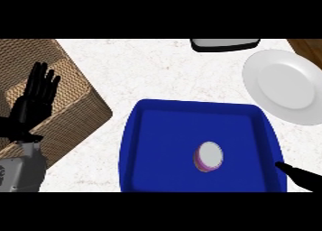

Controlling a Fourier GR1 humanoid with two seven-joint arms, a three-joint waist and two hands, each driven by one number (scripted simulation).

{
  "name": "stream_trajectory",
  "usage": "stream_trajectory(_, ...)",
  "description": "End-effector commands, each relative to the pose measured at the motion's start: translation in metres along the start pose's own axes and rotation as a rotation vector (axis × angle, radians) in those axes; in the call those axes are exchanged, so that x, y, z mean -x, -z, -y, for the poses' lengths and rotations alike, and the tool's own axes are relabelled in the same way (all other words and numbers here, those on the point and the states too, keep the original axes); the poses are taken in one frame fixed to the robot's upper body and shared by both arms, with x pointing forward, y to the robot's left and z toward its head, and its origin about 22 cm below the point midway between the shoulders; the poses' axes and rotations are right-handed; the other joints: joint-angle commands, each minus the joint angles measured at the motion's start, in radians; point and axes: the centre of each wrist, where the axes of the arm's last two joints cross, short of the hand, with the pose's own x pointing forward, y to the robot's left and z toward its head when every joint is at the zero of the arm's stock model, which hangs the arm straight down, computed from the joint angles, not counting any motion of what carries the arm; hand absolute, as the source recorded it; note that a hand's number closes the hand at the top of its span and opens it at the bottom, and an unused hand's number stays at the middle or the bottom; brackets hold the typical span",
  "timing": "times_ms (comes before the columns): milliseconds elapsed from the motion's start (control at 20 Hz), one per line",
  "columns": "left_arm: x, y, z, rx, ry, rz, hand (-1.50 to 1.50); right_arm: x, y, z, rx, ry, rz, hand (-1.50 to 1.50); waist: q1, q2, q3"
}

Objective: Pick the can from the tray and place it in the plate

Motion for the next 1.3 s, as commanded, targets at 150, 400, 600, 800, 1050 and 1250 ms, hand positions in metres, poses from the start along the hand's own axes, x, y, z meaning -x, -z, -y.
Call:
stream_trajectory(150, 0.071, -0.048, 0.004, 0.05, 0.069, -0.443, 0.0, -0.006, -0.029, -0.001, -0.144, -0.154, -0.119, -1.5, 0.032, 0.038, -0.034)
stream_trajectory(400, 0.067, -0.043, 0.014, 0.075, 0.077, -0.475, 0.0, -0.022, -0.04, -0.004, -0.173, -0.203, -0.171, -1.5, 0.056, 0.035, -0.032)
stream_trajectory(600, 0.059, -0.035, 0.019, 0.094, 0.09, -0.478, 0.0, -0.039, -0.052, -0.012, -0.164, -0.233, -0.211, -1.5, 0.072, 0.032, -0.033)
stream_trajectory(800, 0.053, -0.035, 0.029, 0.122, 0.09, -0.492, 0.0, -0.052, -0.056, -0.024, -0.213, -0.265, -0.294, -1.5, 0.097, 0.035, -0.03)
stream_trajectory(1050, 0.068, -0.054, 0.038, 0.16, 0.096, -0.524, 0.0, -0.068, -0.064, -0.056, -0.243, -0.255, -0.319, -1.5, 0.107, 0.034, -0.028)
stream_trajectory(1250, 0.069, -0.061, 0.023, 0.144, 0.123, -0.518, 0.0, -0.088, -0.075, -0.064, -0.243, -0.27, -0.314, -1.5, 0.096, 0.028, -0.029)
